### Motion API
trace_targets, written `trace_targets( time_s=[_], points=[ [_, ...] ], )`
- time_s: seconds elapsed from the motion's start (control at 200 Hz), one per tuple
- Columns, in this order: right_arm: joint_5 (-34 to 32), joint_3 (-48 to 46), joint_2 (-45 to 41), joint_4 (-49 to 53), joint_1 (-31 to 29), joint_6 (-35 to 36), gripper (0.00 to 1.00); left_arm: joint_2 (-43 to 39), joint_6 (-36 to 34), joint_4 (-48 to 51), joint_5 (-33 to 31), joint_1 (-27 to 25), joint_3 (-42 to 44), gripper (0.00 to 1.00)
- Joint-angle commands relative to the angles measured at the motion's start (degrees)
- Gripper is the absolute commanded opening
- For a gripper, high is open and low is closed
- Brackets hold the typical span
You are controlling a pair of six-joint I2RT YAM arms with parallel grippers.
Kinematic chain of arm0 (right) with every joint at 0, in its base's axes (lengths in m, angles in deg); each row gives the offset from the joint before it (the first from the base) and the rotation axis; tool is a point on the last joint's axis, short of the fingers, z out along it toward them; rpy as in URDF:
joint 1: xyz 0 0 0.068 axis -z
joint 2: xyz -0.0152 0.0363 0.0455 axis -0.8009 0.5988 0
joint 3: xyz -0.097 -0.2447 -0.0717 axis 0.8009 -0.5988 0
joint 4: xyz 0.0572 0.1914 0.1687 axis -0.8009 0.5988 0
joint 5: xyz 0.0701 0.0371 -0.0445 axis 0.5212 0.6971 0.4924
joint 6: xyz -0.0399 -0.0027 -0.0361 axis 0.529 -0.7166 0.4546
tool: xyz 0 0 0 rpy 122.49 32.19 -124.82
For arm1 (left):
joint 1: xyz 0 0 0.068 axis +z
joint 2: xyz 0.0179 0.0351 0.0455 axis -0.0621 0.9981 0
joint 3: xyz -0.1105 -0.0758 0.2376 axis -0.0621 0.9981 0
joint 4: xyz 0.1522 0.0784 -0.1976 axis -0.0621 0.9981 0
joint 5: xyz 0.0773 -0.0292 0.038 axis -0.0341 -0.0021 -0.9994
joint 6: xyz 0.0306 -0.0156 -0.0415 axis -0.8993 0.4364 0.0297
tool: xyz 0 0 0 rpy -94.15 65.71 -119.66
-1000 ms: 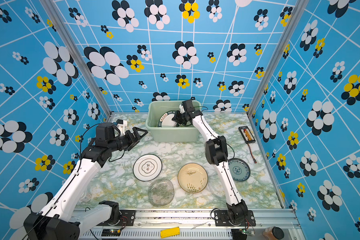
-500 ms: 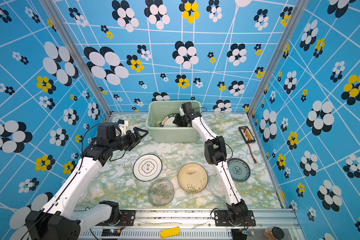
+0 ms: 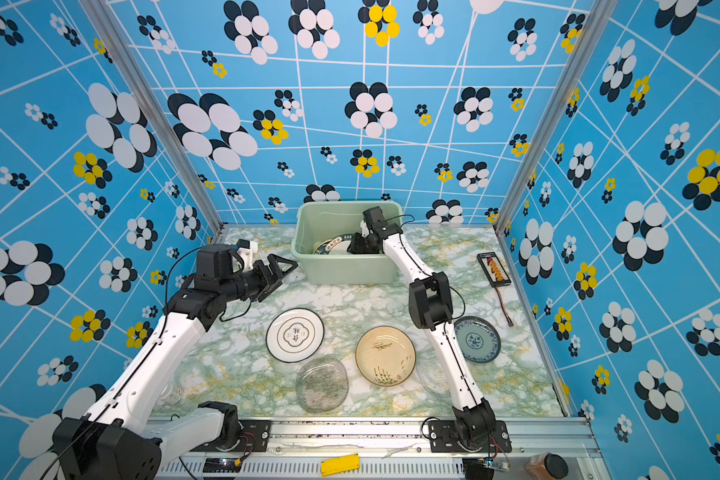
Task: Place the plates into the plastic bin on the countertop
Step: 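Lower the green-rimmed plate into the bin against the red-ringed plate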
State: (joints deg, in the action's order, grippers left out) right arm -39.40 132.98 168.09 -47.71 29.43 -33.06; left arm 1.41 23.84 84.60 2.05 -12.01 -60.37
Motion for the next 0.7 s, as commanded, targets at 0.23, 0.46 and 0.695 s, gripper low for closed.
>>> trace_targets(
  time_s=[0.23,0.46,0.695],
  points=[
    [-7.2,1.5,-2.5,7.6,-0.9,7.0,0.64,1.0,-1.1,0.8,1.0,0.5,-1.2,0.96],
    [-9.2,1.5,-3.1,9.0,-1.3,11.3,0.78,1.4,-1.1,0.9,0.9,0.5,-1.3,0.96],
    [-11.6,1.5,-4.9,8.9,-2.0,15.9,0.88,2.1,-1.7,1.8,0.5,0.5,-2.5,0.95]
  ],
)
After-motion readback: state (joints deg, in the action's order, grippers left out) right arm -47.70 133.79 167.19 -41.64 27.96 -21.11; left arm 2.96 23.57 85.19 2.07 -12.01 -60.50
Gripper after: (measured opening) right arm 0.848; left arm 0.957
